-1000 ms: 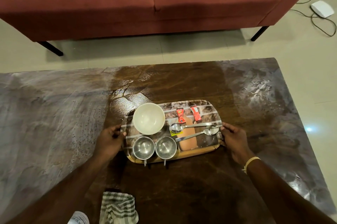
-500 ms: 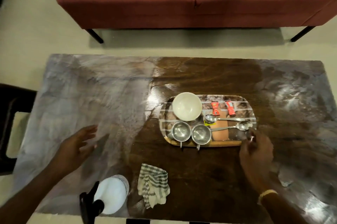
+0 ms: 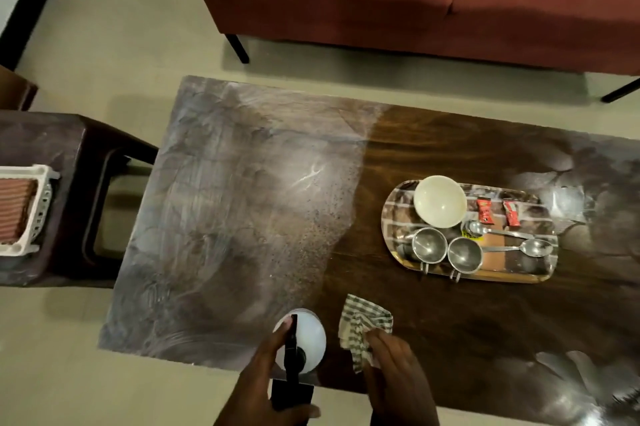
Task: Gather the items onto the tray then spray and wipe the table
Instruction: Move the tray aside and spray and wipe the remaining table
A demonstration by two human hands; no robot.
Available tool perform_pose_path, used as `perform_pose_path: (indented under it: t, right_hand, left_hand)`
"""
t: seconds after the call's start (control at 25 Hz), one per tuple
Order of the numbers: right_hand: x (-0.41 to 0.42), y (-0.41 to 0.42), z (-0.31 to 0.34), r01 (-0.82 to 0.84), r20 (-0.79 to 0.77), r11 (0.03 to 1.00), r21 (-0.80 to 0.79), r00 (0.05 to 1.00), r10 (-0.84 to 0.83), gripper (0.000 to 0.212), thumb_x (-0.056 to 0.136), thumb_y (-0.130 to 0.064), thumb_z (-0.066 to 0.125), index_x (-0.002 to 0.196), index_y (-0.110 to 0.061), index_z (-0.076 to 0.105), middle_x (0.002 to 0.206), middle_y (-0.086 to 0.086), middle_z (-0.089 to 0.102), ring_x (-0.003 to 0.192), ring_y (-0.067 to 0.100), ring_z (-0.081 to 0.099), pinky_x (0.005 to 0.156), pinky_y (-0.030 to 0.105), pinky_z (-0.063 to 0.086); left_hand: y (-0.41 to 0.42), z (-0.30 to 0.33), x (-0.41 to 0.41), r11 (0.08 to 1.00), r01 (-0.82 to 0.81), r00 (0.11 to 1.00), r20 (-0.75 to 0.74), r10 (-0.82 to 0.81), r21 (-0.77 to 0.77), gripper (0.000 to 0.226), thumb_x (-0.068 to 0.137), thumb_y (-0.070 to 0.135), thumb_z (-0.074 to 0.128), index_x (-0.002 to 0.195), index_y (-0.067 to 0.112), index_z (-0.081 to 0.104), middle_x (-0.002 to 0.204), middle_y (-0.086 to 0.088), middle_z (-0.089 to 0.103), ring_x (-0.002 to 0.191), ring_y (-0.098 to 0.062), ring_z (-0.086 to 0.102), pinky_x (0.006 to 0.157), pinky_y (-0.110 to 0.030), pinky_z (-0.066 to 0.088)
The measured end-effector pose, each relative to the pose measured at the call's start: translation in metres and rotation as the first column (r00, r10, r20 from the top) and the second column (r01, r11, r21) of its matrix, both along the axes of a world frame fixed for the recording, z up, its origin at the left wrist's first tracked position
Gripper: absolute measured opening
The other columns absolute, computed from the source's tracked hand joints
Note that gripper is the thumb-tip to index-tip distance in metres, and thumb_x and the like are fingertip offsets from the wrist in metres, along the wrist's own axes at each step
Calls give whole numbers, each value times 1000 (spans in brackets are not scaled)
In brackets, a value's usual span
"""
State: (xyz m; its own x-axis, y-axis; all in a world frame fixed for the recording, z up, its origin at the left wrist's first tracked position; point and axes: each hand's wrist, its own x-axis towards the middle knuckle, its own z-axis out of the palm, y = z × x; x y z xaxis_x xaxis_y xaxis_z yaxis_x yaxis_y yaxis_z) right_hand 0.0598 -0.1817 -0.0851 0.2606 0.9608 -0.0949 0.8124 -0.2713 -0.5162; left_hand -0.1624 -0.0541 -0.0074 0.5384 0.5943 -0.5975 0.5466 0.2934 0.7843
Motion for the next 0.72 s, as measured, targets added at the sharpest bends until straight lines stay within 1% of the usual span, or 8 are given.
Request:
perform_pose_path:
  t: [0.04,0.08,0.2,0.28,0.36,0.48,0.56,0.72]
  right_hand:
    - [-9,0,-4,-14,-2,999,-48,1000,14,52,98,-50,37,122,-15,67,126,2,63,110,20,59,93,28,46]
    - [-16,0,-8,-24,6,995,-94,1000,25,55,97,-53,36,124,-16,66,129,1,63,112,20,60,94,29,47]
    - [-24,-3,-18,-64,37,979,-193,997,72,60,96,-56,33,131,-16,62,138,3,57,117,22,59,91,33,53]
    - [-24,-4,-25,-91,61,977,-195,993,105,59,99,-52,28,136,-16,58,144,2,51,120,22,54,97,32,48]
    - [-22,-4,-29,-93,71,978,-187,992,108,57,102,-47,23,140,-16,52,148,0,47,123,20,50,100,29,40]
    - [-22,-7,-29,-27,86,981,-192,995,44,57,102,-48,21,143,-18,48,149,2,47,129,19,47,101,33,44]
    - [-25,-12,-27,49,102,977,-206,994,-28,60,100,-51,23,144,-18,48,148,2,48,131,20,47,100,37,46]
    - [-20,-15,-29,28,103,980,-199,995,-8,57,101,-47,26,139,-16,54,144,4,52,119,27,50,95,40,51]
  left_hand:
    - [-7,7,13,994,-83,996,-5,84,73,75,73,8,86,134,38,54,140,19,50,120,-26,59,81,-28,58]
    - [-11,1,10,980,-138,990,60,131,140,77,69,11,89,132,37,54,137,17,54,122,-20,58,82,-21,56]
    - [-4,-17,25,905,-209,977,120,177,371,76,69,42,88,134,36,49,142,14,52,131,-7,50,101,-20,46]
    - [-2,-25,34,877,-275,961,111,252,393,71,75,48,81,136,38,45,148,12,42,135,-4,44,104,-17,42]
    - [-3,-25,40,825,-356,934,162,317,439,55,80,41,76,128,33,50,144,12,45,129,-3,49,99,-14,43]
    - [-2,-30,50,749,-427,902,185,390,507,31,85,23,65,116,20,58,128,15,59,112,-6,61,92,-15,47]
    - [-5,-27,50,712,-475,875,188,447,518,33,84,19,58,117,18,61,122,15,62,114,-4,61,94,-15,47]
    - [-25,-6,35,722,-546,827,135,546,424,25,77,20,54,98,28,64,90,-1,66,84,6,60,75,-6,46]
